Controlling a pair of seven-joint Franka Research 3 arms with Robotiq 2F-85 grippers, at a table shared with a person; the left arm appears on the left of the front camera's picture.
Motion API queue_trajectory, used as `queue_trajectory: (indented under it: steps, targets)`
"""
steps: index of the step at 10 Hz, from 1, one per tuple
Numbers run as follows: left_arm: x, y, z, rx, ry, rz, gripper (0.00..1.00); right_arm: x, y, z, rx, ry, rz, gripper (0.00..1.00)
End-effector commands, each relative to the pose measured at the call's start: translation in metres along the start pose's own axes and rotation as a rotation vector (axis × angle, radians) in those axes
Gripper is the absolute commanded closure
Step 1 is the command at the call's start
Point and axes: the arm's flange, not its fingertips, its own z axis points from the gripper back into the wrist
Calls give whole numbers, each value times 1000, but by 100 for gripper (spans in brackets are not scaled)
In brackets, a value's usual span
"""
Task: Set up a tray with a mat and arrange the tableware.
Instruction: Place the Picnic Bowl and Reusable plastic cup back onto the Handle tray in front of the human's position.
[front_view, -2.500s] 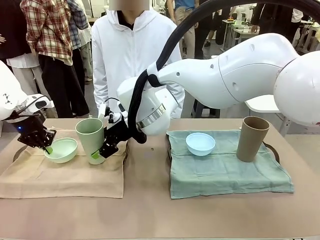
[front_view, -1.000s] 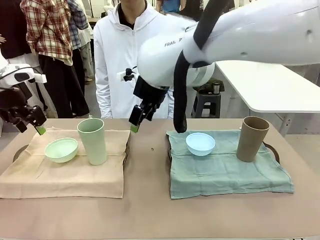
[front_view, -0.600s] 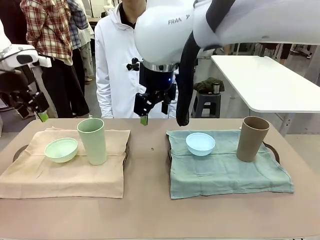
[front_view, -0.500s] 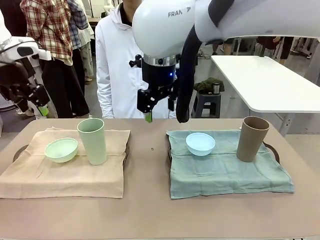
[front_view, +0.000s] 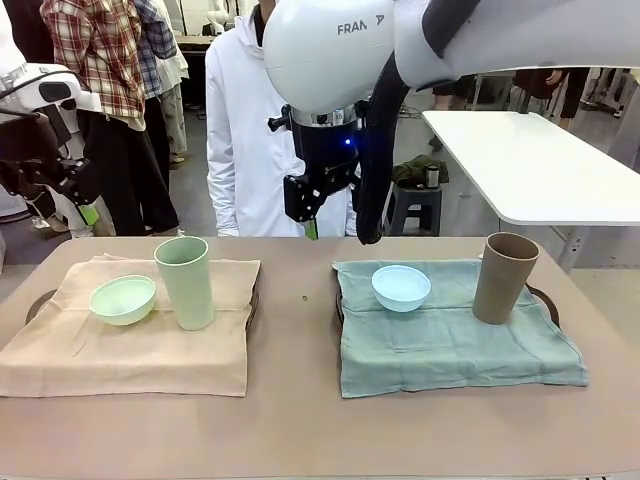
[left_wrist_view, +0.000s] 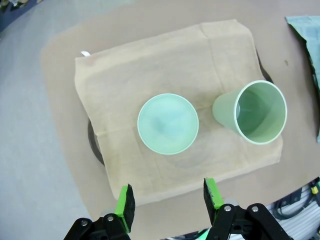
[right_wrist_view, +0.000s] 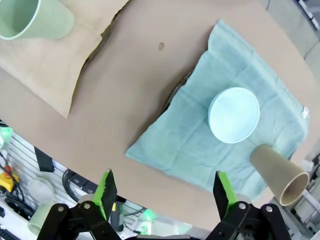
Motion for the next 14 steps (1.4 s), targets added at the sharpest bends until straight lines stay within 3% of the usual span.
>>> queue_trajectory:
  steps: [1,12,14]
  targets:
    - [-1,1,0,0,-6,-23,27,0,1,1,33,-1,19,0]
    - [0,0,0,0,0,-4,26,0,1,0,3,1,3,0]
    - [-3,28,3,-175,15,75,26,-18,-58,13,70,-65,-88,0]
